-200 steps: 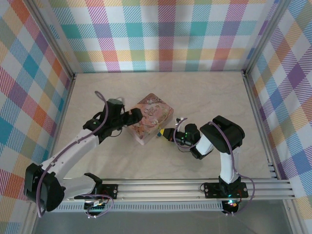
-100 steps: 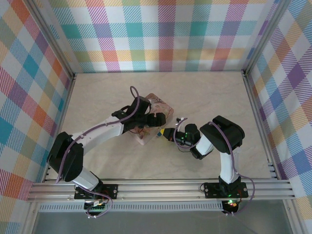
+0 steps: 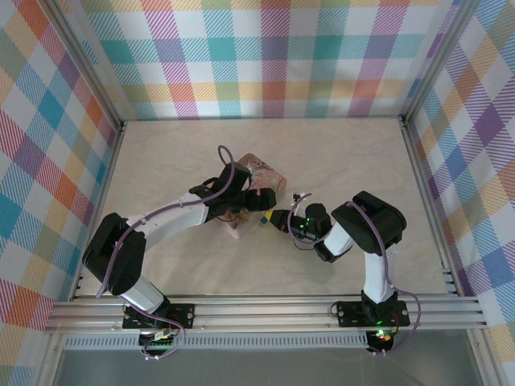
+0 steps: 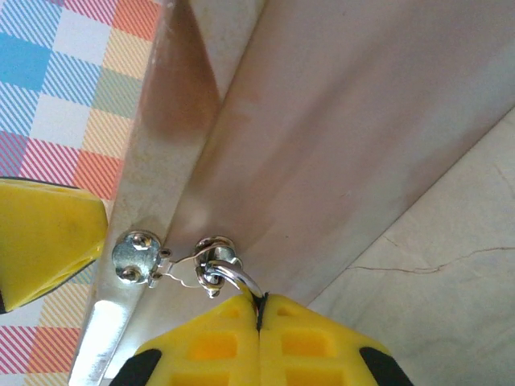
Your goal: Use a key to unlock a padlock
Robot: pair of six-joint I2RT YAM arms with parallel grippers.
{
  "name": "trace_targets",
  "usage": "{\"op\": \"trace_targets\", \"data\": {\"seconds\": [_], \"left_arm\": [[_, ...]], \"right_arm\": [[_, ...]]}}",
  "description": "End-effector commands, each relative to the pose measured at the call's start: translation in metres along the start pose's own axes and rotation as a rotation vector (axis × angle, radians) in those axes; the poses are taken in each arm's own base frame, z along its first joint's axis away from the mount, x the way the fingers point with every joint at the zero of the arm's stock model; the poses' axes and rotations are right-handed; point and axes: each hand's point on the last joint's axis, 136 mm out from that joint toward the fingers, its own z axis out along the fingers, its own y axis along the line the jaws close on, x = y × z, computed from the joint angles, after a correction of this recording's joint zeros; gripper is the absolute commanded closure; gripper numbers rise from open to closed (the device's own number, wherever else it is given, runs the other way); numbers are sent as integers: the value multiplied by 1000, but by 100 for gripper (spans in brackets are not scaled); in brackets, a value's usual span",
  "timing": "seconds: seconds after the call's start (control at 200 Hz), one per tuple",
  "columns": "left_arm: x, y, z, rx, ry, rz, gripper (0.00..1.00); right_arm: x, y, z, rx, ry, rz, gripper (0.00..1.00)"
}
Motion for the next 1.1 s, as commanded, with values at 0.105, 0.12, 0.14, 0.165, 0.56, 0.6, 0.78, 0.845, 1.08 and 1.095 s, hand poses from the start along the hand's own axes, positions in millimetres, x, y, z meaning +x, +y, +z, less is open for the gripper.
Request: {"op": "trace_targets", "data": {"seconds": [0.105,0.12,0.14,0.165,0.56,0.6,0.78,0.845,1.08,1.095], "left_arm": [[24,18,9,-52,47,-21,12],[24,18,9,-53,48,-21,12],[25,19,9,-56,49,-21,12],[25,19,9,-57,48,-21,12],[35,32,12,-88,64,-23,12],[35,32,12,-87,64,-24,12],[37,33,11,-87,63,-25,12],[36,33,11,-86,60,-26,11],[30,24,7,-54,46,-23,10],[28,22,6,-47,44,-22,10]], "right_arm": [[-12,22,2,-67,-24,25,100],[-12,22,2,-65,-22,26,100],[-13,21,2,-63,-23,27,100],[-13,21,2,-61,-23,28,100],[-30,13,-3,-50,-63,61,100],[-31,13,-3,-49,-64,61,100],[-35,8,-7,-36,-79,61,100],[-37,7,-9,-27,-85,53,100],[-39,5,-22,25,-97,8,100],[-40,4,-23,32,-100,9,100]]}}
